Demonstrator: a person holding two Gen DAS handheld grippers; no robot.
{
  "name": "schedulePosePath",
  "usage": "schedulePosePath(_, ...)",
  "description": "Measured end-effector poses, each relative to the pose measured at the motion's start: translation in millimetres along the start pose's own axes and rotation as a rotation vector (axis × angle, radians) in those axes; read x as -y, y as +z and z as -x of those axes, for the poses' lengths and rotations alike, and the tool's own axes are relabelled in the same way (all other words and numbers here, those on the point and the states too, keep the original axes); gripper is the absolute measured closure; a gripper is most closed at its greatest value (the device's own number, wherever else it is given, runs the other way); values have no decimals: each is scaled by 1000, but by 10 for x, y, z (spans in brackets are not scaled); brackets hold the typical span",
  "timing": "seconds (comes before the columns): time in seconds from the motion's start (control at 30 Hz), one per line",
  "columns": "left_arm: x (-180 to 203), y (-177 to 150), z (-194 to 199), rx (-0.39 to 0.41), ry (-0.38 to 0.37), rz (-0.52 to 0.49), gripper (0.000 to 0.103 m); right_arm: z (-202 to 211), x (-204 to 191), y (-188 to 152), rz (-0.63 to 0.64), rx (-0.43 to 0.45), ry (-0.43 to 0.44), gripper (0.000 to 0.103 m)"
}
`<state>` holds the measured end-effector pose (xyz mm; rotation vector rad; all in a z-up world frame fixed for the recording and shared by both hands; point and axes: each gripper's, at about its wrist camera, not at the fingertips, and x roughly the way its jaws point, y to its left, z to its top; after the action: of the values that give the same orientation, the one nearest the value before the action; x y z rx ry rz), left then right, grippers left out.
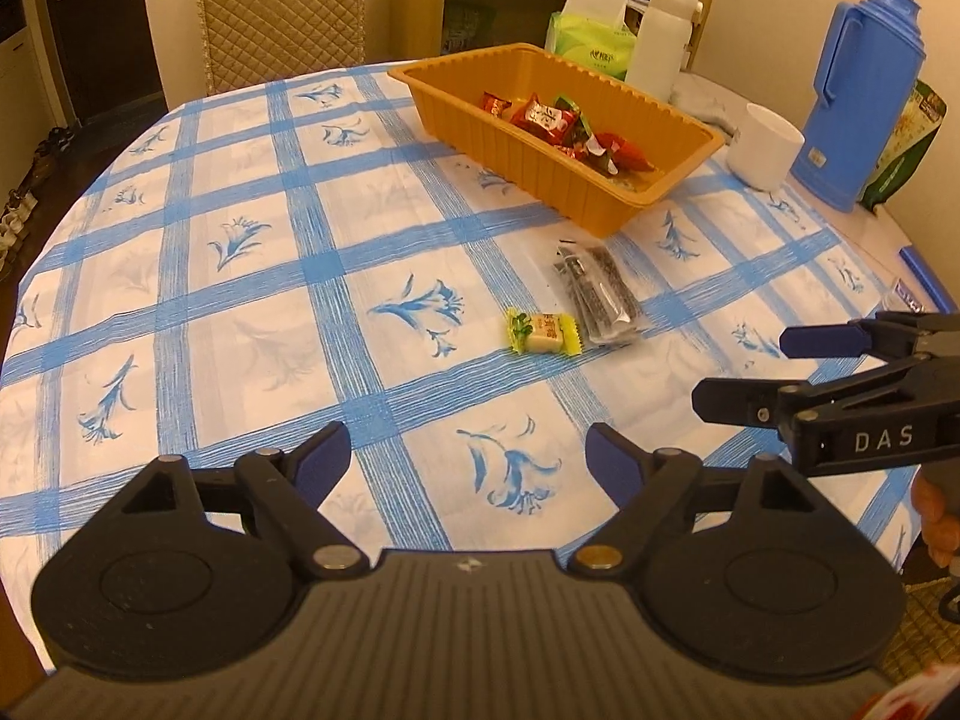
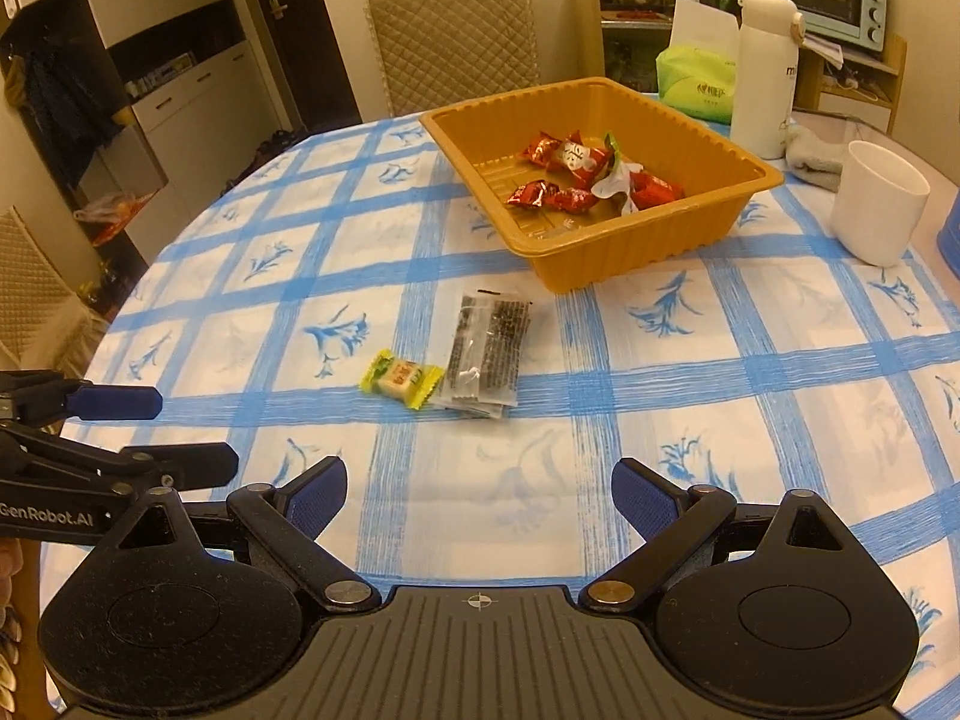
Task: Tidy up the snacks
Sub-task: 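Move both tools back toward the remaining snacks on the table, then grasp the yellow-green candy with the left tool while the right tool grasps the clear seaweed bag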
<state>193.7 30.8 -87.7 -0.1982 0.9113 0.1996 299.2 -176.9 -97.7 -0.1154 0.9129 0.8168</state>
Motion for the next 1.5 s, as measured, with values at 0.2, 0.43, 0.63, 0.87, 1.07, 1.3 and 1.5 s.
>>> schedulePosePath(0.2, -6, 53, -143, -11, -4, -28, 19, -102, 4, 36, 0, -7, -12, 8)
schedulePosePath(0.43, 48, 137, -336, -12, -7, -108, 23, -222, 75, 84, -20, -12, -40, 8)
schedulePosePath(0.63, 101, 215, -539, -18, -9, -164, 23, -287, 173, 122, -49, -12, -66, 8)
schedulePosePath(0.87, 154, 325, -795, -32, -13, -230, 23, -353, 279, 171, -87, -16, -90, 9)
schedulePosePath(1.07, 205, 414, -970, -32, -5, -289, 23, -394, 342, 210, -107, -18, -105, 9)
schedulePosePath(1.3, 234, 493, -1095, -29, -4, -321, 24, -438, 405, 251, -124, -20, -119, 9)
schedulePosePath(1.5, 229, 572, -1154, -15, -26, -329, 35, -480, 426, 286, -128, -21, -127, 9)
